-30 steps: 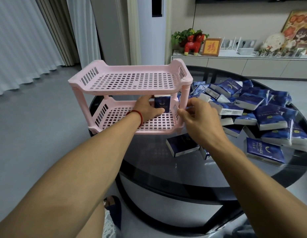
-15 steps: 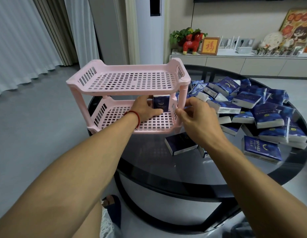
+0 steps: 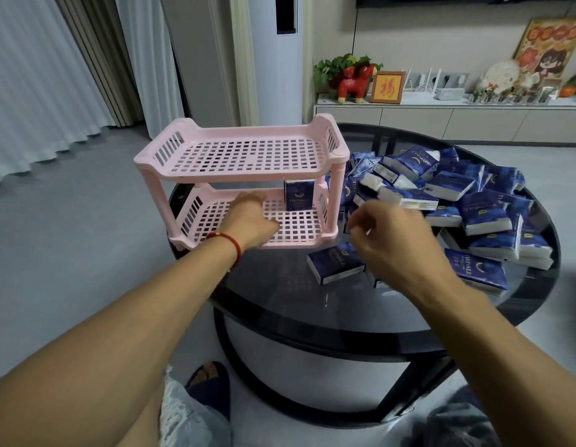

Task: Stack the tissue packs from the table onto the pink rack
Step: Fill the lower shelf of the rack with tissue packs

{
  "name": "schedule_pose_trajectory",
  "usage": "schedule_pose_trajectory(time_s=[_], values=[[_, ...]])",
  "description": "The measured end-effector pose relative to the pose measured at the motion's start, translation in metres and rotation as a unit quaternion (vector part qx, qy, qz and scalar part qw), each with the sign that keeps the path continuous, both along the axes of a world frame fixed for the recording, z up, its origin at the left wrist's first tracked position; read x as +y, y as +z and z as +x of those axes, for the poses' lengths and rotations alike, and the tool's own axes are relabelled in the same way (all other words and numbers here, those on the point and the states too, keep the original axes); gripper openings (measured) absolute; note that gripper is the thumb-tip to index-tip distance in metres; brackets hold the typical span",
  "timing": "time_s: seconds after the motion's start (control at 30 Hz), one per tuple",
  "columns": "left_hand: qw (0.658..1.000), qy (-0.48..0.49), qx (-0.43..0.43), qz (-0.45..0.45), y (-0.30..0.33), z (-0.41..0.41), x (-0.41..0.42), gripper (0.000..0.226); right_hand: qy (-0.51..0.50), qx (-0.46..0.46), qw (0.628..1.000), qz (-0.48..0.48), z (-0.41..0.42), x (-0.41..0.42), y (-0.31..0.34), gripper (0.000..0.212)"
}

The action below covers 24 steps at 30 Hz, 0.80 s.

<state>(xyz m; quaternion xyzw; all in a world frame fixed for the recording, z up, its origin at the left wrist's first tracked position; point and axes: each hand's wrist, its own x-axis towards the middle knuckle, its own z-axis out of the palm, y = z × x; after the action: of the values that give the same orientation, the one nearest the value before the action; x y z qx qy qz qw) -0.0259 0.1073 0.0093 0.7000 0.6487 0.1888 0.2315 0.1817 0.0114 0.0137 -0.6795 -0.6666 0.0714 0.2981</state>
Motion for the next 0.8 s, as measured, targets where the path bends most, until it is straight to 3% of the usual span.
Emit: schedule_pose_trajectory(time_s=[0.07,0.13,0.2,0.27,0.37,0.43,0.5,0.57,0.63,0.73,0.8], values=[[0.998,-0.033,0.057,0.024,0.007,-0.004,-0.032,0.062,0.020,-0.131,0.991,-0.023,-0.010,-0.015,-0.011,0.023],[0.996,-0.050,0.055,0.056,0.009,-0.007,-0.064,0.054,-0.001,-0.262,0.965,-0.032,-0.024,-0.023,-0.024,0.048],[0.992,-0.076,0.040,0.087,0.007,-0.006,-0.088,0.052,-0.019,-0.311,0.950,-0.034,-0.035,-0.023,-0.035,0.060],[0.991,-0.107,0.029,0.075,0.002,-0.003,-0.097,0.053,-0.020,-0.312,0.950,-0.005,-0.039,-0.022,-0.040,0.050],[0.989,-0.132,-0.044,0.054,0.001,0.000,-0.094,0.056,-0.004,-0.208,0.978,0.014,-0.033,-0.025,-0.032,0.051],[0.979,-0.147,-0.134,0.032,0.004,0.003,-0.094,0.054,0.045,0.016,0.999,-0.020,-0.023,-0.031,-0.015,0.053],[0.951,-0.158,-0.266,-0.017,0.007,0.008,-0.096,0.050,0.080,0.234,0.966,-0.072,-0.010,-0.039,0.005,0.057],[0.900,-0.156,-0.395,-0.101,0.011,0.013,-0.101,0.052,0.105,0.342,0.925,-0.130,0.000,-0.045,0.017,0.057],[0.873,-0.144,-0.439,-0.156,0.012,0.017,-0.104,0.057,0.118,0.362,0.908,-0.176,0.003,-0.048,0.017,0.060],[0.863,-0.111,-0.454,-0.192,0.011,0.018,-0.105,0.050,0.101,0.350,0.912,-0.190,0.008,-0.045,0.014,0.058],[0.861,-0.070,-0.463,-0.199,0.009,0.019,-0.105,0.039,0.047,0.280,0.947,-0.152,0.021,-0.042,0.012,0.043]])
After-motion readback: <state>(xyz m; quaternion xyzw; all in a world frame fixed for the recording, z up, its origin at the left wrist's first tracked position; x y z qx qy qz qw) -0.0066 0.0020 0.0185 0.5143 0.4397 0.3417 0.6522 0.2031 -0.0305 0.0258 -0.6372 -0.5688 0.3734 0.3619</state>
